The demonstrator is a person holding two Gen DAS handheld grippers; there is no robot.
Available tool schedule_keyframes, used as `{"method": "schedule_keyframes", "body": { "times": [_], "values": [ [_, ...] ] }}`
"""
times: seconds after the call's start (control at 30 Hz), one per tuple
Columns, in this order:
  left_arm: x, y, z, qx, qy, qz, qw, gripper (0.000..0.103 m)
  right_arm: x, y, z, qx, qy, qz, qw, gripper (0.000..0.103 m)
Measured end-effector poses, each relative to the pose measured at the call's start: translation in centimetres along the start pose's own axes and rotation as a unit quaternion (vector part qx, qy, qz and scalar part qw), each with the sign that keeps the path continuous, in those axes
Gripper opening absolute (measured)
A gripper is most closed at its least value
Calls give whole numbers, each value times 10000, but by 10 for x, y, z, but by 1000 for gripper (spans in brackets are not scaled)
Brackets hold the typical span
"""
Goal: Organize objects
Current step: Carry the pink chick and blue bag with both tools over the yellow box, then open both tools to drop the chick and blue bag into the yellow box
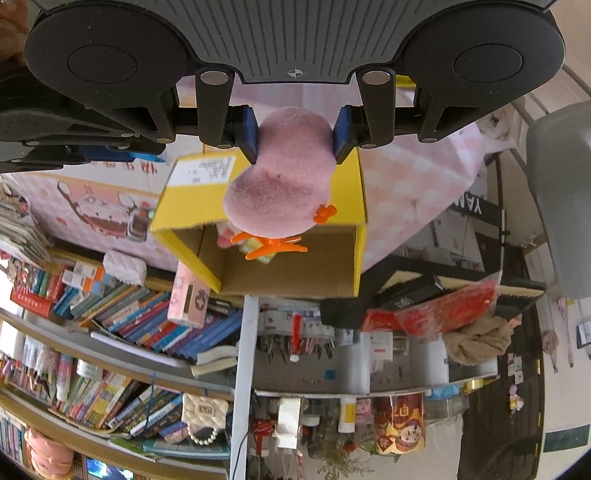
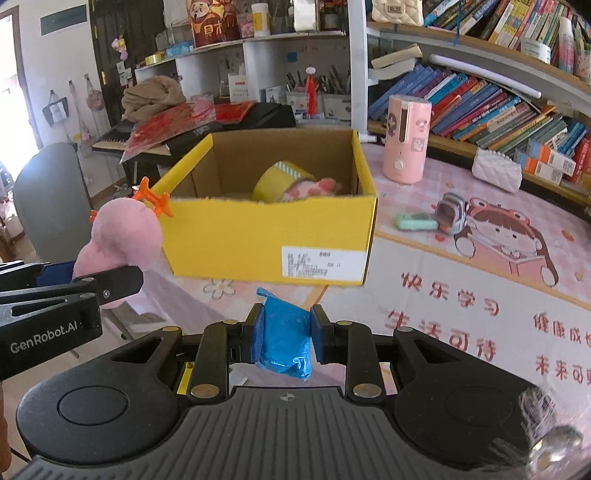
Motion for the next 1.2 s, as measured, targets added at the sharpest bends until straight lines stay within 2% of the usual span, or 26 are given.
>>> {"method": "schedule_keyframes", "body": {
  "times": [0.3,0.47,0.6,0.77,1.2],
  "values": [
    [9,-42,-46,-392,-291,23,9988,38,-8,-68,-38,-697,-188,179,9972,24],
    [11,-50,-79,-347,-452,13,9984,38,-8,-96,-69,-922,-375,416,9942,24],
    [9,-43,-103,-170,-535,-17,9984,38,-10,-99,-94,-853,-510,566,9934,24],
    [4,-28,-127,149,-617,-189,9978,38,-10,-88,-125,-552,-710,806,9927,24],
    [7,-6,-154,691,-879,-414,9929,38,-9,-60,-170,145,-1160,941,9887,24]
  ]
}}
Point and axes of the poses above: each gripper's, at about its wrist camera, not at the fingertips, and z roughly against the way its jaws point, x to its left, y to its underside, the point moved 9 cm from there along -z, roughly the way its jaws point, and after that the axes turned 15 degrees about -x, right-handed, at the moved point
